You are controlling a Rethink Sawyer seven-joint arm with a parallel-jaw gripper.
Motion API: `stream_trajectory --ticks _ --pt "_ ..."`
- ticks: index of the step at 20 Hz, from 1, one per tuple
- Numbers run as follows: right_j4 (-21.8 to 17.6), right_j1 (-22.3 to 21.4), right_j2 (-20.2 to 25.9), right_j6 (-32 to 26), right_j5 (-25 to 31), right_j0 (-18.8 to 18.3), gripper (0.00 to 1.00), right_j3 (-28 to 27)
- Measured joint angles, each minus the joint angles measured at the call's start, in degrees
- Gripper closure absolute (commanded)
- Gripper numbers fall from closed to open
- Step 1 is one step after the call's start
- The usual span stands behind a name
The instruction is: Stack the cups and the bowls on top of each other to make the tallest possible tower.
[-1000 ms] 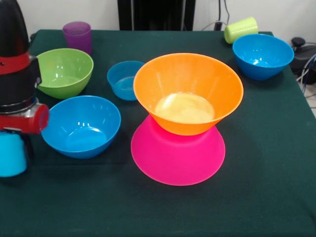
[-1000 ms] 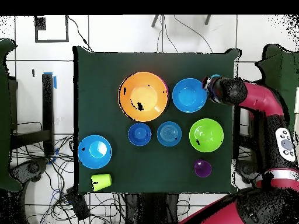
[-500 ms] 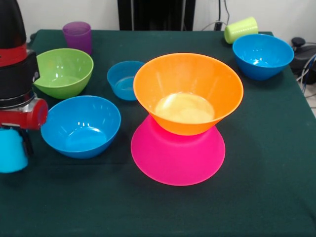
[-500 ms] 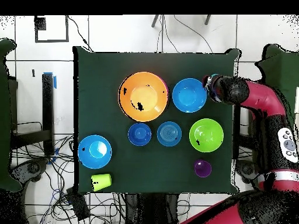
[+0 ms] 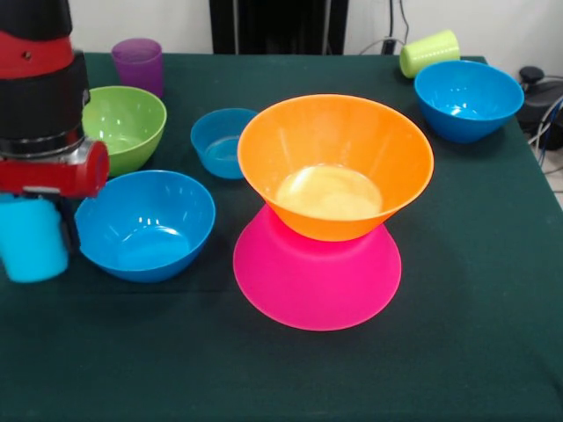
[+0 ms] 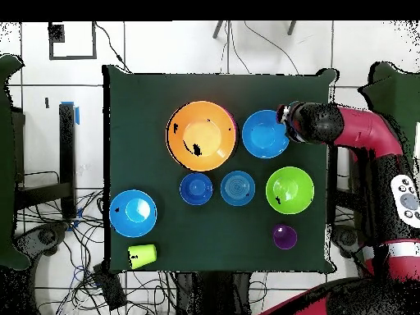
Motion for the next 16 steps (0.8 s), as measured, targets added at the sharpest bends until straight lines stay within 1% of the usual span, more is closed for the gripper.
stream_trajectory --ticks 4,12,16 --pt "1.59 -4.14 -0.16 0.0 4.56 1.17 1.0 1.86" --pt "4.37 -12.97 -0.8 0.0 16.71 2.91 1.0 2.89" --pt "4.9 -16.56 -1.53 0.0 19.63 3.34 1.0 3.38"
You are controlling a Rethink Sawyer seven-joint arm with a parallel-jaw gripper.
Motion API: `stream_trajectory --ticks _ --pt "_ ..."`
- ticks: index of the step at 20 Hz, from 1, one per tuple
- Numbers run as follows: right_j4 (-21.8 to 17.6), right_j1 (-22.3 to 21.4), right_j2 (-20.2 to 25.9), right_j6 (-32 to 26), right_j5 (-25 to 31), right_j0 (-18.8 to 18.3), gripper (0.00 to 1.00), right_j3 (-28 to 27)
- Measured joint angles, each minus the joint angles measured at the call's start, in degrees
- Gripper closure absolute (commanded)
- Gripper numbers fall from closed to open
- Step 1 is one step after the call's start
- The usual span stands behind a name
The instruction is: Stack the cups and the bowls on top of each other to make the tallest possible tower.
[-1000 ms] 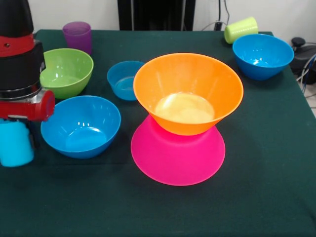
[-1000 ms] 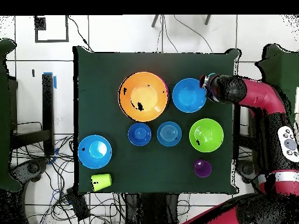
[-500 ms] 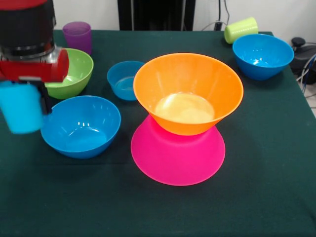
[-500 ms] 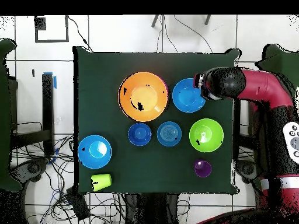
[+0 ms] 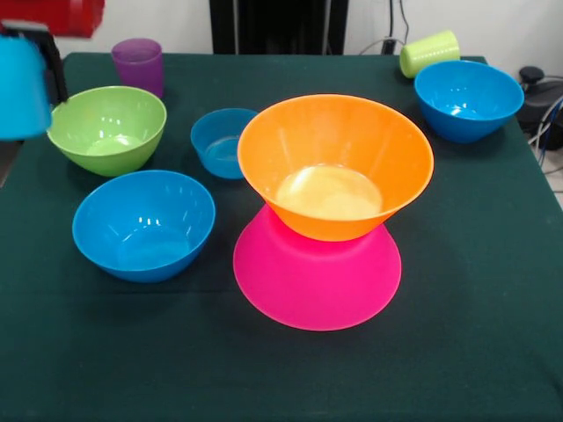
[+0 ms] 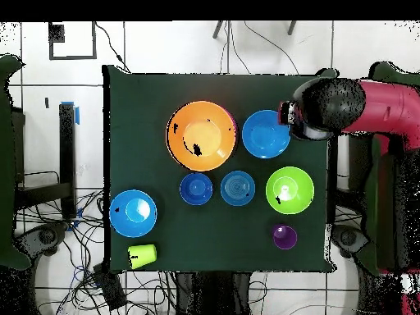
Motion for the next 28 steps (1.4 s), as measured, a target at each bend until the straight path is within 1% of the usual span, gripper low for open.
stream_trajectory --ticks 6,10,11,13,15,17,19,22,23,26,27,28 --pt "1.51 -6.13 -1.38 0.0 2.88 1.06 1.0 2.07" --pt "3.53 -9.48 -2.01 0.0 3.01 2.09 1.0 4.55" --pt "5.24 -10.96 -2.3 0.0 3.01 2.78 1.0 6.1" --pt "6.74 -11.99 -2.63 0.02 3.0 3.45 1.0 7.39" --pt "9.06 -13.47 -3.37 0.29 3.0 4.7 1.0 9.64" --pt "10.25 -14.31 -3.96 0.58 3.02 5.63 1.0 11.1" --pt "11.93 -15.75 -5.33 1.74 3.0 8.01 1.0 13.86" --pt "12.62 -16.38 -6.14 2.81 3.0 9.69 1.0 15.24" --pt "13.09 -16.63 -6.79 3.79 2.99 10.92 1.0 16.0" --pt "13.72 -16.73 -7.93 5.83 2.65 13.03 1.0 17.03" --pt "13.84 -16.71 -8.65 7.54 1.91 14.46 1.0 17.69" --pt "13.85 -16.7 -8.89 8.16 1.56 14.91 1.0 17.88"
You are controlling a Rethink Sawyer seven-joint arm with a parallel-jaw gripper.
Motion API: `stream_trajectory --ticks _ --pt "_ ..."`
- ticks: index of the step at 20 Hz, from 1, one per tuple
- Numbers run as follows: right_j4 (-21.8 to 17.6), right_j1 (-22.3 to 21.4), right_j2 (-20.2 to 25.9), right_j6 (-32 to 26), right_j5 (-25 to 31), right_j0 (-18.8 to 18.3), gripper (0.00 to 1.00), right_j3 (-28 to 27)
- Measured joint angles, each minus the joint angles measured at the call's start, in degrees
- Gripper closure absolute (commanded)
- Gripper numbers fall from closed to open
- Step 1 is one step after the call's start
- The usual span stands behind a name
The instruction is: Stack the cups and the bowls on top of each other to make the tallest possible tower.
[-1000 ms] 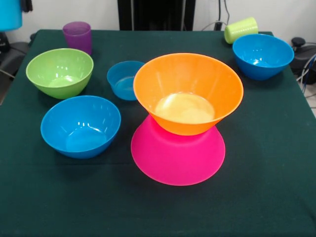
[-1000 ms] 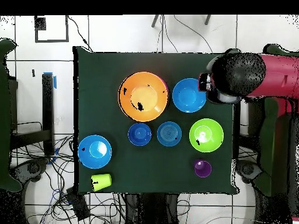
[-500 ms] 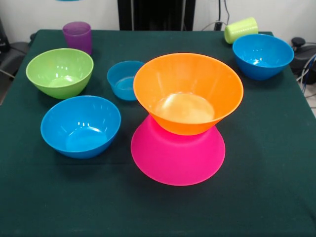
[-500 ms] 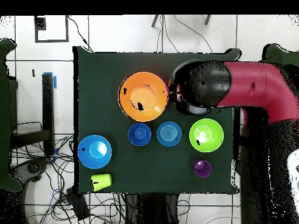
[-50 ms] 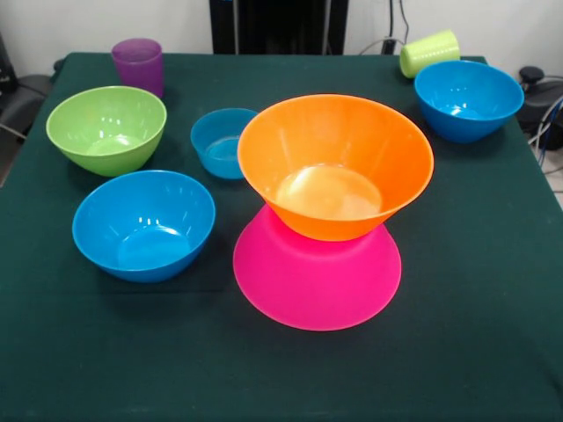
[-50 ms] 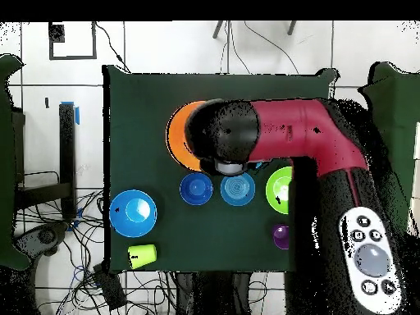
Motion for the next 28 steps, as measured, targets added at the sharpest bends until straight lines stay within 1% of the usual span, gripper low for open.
stream_trajectory --ticks 6,10,13,19,28 --pt "0.02 0.3 -2.09 4.23 -3.73 2.99 1.0 1.61" --pt "0.01 1.08 -4.03 6.84 -8.62 4.81 1.0 3.13" --pt "-0.04 2.14 -5.65 8.03 -10.84 6.03 1.0 3.29" --pt "-0.07 4.1 -8.12 9.1 -12.81 7.9 1.0 3.37" --pt "-0.05 6.63 -12.71 10.29 -16.44 11.76 1.0 3.42"
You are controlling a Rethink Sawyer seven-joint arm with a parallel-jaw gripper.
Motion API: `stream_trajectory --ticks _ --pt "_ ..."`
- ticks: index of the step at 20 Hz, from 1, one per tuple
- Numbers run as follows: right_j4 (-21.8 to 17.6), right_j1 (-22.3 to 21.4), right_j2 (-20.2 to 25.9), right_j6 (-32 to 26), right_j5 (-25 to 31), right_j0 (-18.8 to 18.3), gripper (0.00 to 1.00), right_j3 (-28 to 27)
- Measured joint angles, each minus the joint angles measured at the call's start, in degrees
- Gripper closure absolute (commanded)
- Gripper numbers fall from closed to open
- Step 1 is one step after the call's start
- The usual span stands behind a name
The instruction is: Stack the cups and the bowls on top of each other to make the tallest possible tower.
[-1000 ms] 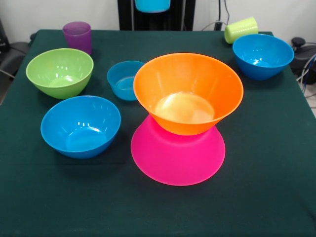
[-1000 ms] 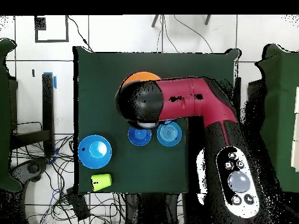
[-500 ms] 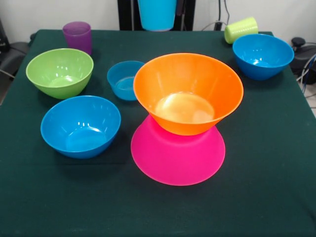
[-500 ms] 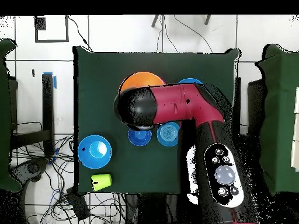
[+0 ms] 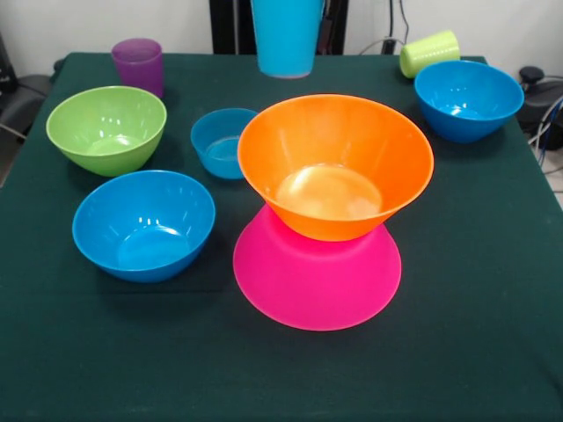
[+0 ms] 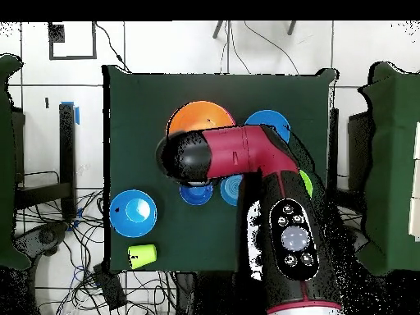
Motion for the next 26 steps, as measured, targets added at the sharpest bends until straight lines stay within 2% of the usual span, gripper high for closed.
stream_trajectory --ticks 13,26 --pt "1.22 2.56 -4.75 2.37 -0.8 5.63 1.0 -0.02" --pt "3.41 4.29 -7.71 2.75 -0.81 7.86 1.0 -0.28"
